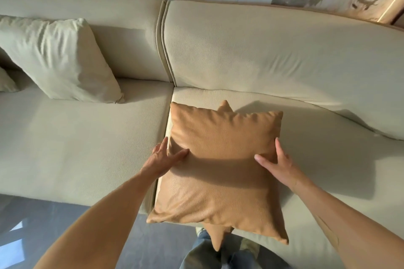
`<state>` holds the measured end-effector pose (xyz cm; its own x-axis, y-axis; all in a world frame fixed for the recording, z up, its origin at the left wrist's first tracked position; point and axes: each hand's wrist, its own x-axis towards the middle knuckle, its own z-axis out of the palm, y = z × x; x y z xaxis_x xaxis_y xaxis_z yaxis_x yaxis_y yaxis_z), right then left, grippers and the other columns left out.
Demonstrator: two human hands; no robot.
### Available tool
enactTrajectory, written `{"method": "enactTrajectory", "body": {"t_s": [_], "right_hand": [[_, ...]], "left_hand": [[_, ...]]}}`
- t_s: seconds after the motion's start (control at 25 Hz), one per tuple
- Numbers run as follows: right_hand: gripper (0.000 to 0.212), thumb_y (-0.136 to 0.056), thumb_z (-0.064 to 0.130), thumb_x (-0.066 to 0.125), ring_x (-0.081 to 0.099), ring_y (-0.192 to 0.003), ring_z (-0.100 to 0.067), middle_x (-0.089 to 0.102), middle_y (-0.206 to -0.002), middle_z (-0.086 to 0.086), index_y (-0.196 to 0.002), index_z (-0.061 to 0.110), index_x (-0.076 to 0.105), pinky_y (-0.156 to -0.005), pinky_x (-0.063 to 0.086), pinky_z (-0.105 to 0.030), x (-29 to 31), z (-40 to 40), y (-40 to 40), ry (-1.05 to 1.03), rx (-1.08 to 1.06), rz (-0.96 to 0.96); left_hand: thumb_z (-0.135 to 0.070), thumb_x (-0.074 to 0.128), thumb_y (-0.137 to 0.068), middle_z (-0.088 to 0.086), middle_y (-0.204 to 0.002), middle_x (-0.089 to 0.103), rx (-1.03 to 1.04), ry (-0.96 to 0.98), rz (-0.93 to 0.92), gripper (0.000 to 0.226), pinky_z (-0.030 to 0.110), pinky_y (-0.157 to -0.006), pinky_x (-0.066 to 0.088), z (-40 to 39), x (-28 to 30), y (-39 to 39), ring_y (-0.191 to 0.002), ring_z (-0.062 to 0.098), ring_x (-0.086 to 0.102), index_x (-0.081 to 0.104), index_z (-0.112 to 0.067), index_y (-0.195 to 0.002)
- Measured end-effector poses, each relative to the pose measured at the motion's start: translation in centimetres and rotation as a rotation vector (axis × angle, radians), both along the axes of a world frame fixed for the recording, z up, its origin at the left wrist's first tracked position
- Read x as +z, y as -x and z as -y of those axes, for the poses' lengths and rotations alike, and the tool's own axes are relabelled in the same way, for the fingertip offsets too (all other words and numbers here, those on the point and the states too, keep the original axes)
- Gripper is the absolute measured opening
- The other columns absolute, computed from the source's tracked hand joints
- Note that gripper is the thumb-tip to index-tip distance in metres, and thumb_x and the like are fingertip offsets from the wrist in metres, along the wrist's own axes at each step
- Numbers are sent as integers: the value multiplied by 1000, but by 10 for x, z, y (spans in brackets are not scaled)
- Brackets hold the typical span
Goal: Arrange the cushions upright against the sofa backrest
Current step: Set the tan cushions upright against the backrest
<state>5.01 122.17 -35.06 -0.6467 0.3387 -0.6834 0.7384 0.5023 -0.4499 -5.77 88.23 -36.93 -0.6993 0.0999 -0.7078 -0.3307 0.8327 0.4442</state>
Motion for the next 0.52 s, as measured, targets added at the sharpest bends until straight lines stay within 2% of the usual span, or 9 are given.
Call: {"method": "enactTrajectory", "body": {"t_s": [0.12,0.2,0.32,0.4,0.52], "right_hand": [[105,-80,62,66,18,-150,-23,14,-164,-4,-156,36,-1,-118,17,-39,-6,1,10,136,-149,-66],[107,-77,60,69,18,-150,-21,13,-164,0,-155,39,-1,-119,18,-40,-8,0,14,191,-199,-63],[114,-73,58,75,23,-148,-23,18,-163,-1,-156,38,-1,-118,21,-40,-10,-2,17,221,-268,-46],[119,-70,54,80,28,-146,-23,24,-161,-1,-156,34,0,-119,23,-40,-11,-2,17,243,-324,-56],[120,-68,51,83,31,-145,-22,28,-159,1,-156,33,3,-119,24,-41,-8,-1,13,275,-365,-99]], "left_hand": [[-92,55,-47,10,-161,22,86,-113,94,135,47,-114,28,-5,-6,9,-144,33,29,7,-28,-157],[-93,56,-39,10,-159,28,121,-161,137,142,47,-110,36,-7,-8,14,-140,34,36,6,-30,-156],[-89,61,-39,8,-150,41,130,-199,125,136,44,-100,44,-11,-7,17,-129,32,47,15,-33,-154],[-86,63,-40,4,-140,51,140,-222,101,126,42,-102,43,-14,-5,15,-118,26,52,27,-35,-149],[-82,66,-44,1,-131,57,167,-232,72,113,45,-105,41,-22,4,10,-116,26,54,33,-38,-142]]}}
